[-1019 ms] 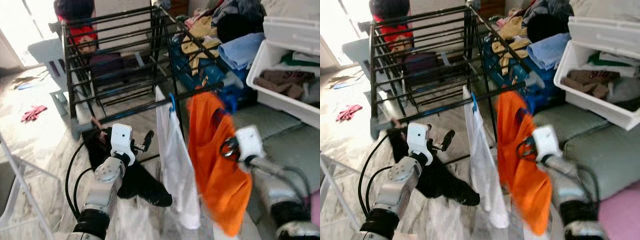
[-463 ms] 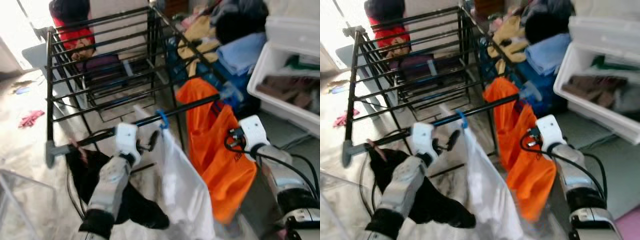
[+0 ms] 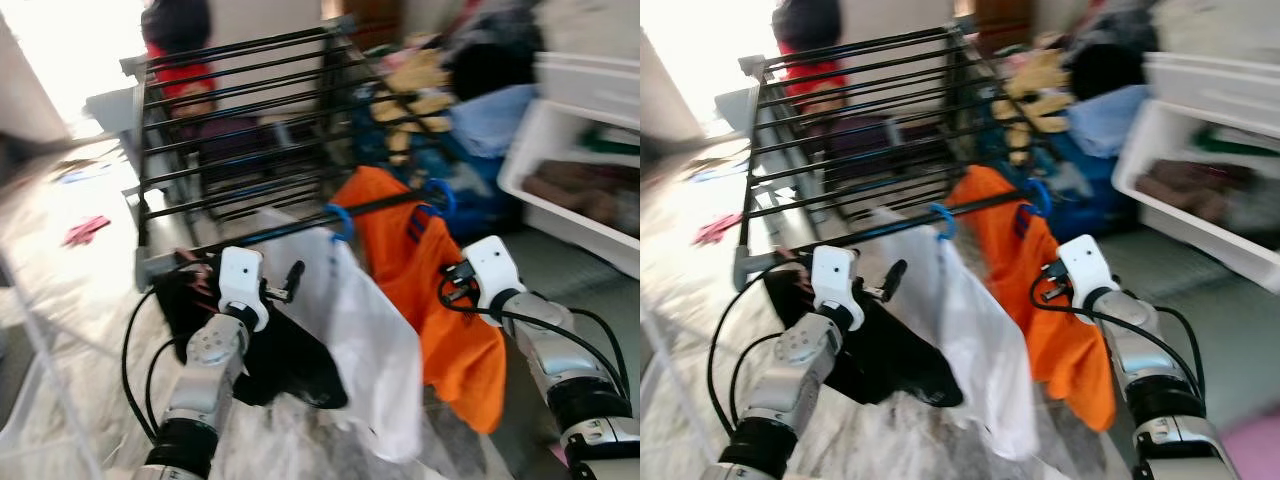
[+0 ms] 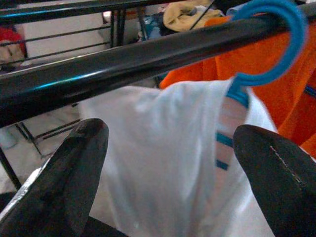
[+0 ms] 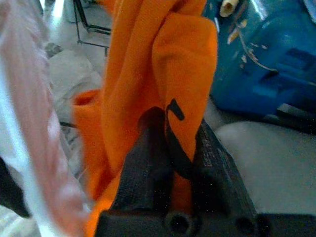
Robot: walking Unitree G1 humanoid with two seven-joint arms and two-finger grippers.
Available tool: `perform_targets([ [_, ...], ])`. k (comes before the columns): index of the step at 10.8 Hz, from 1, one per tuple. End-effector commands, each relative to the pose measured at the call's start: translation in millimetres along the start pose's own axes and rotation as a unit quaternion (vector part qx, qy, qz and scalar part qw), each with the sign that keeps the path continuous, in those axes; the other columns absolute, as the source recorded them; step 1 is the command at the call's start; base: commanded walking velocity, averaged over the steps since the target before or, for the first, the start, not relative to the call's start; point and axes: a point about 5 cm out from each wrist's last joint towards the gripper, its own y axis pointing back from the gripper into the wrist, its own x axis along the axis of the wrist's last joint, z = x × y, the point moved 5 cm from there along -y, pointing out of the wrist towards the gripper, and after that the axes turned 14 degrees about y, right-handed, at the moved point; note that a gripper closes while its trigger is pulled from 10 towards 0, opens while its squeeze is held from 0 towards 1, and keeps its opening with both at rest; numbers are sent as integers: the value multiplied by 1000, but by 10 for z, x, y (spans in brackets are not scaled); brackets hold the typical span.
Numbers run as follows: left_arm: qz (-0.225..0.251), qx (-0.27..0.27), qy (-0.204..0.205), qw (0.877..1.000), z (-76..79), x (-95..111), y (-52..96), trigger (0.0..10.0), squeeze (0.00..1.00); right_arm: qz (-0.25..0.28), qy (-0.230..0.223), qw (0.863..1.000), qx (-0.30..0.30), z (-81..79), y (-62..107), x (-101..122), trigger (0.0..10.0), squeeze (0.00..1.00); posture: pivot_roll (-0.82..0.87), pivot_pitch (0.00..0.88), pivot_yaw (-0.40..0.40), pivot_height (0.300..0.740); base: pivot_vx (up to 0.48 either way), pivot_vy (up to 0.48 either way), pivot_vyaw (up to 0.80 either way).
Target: Hang hanger
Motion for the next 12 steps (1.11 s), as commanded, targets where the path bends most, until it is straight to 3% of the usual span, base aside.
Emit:
perform_targets([
  [1, 2, 5, -8, 1000, -34, 58, -16, 10000, 0, 22, 11, 1000, -10, 70, -44, 185, 10000, 0, -218, 0, 83, 740, 0, 0, 0],
  [4, 12, 10, -4, 1000, -70, 92, 39, 10000, 0, -5, -34, 998, -46, 215, -142, 223, 10000, 0, -195, 0, 63, 740, 0, 0, 0],
  [7, 10, 10, 1, 1000, -31, 65, 42, 10000, 0, -10, -46, 998, -52, 198, -135, 168, 10000, 0, -192, 0, 67, 740, 0, 0, 0],
  [10, 11, 24, -10, 1000, -85, 83, 28, 10000, 0, 28, -11, 997, -71, 204, -149, 313, 10000, 0, -185, 0, 78, 740, 0, 0, 0],
  [12, 15, 31, -9, 999, -120, 124, 29, 10000, 0, 42, -28, 996, -75, 188, -169, 368, 10000, 0, -177, 0, 76, 740, 120, 169, 0],
])
